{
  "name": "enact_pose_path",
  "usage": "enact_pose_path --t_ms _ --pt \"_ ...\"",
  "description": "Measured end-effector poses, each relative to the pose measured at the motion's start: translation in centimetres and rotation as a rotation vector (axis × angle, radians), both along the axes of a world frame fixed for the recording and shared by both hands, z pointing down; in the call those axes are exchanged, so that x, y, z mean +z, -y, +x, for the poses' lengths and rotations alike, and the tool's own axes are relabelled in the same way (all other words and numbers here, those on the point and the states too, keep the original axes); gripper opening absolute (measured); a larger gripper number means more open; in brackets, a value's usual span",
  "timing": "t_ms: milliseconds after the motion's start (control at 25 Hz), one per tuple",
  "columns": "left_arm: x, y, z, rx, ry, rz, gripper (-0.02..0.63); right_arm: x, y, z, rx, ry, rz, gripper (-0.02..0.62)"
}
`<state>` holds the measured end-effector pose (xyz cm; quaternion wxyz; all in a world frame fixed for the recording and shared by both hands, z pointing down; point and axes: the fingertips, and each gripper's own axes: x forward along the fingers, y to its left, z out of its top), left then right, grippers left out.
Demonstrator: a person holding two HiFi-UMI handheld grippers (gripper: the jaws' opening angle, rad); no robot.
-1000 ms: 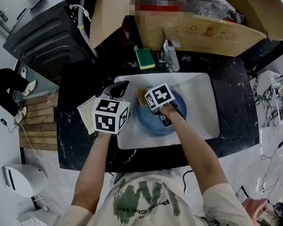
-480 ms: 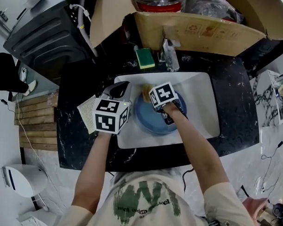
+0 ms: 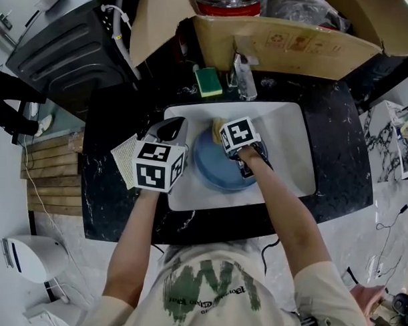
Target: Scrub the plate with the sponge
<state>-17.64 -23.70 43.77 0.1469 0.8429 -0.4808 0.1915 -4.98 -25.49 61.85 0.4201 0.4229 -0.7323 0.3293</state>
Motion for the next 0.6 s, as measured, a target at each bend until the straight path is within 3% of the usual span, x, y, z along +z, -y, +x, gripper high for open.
enact_pose_path --t_ms 600 --pt "0.3 -1.1 0.6 0.003 0.003 -0.008 -0.002 0.1 -0.6 3.6 0.032 -0.089 -0.034 0.063"
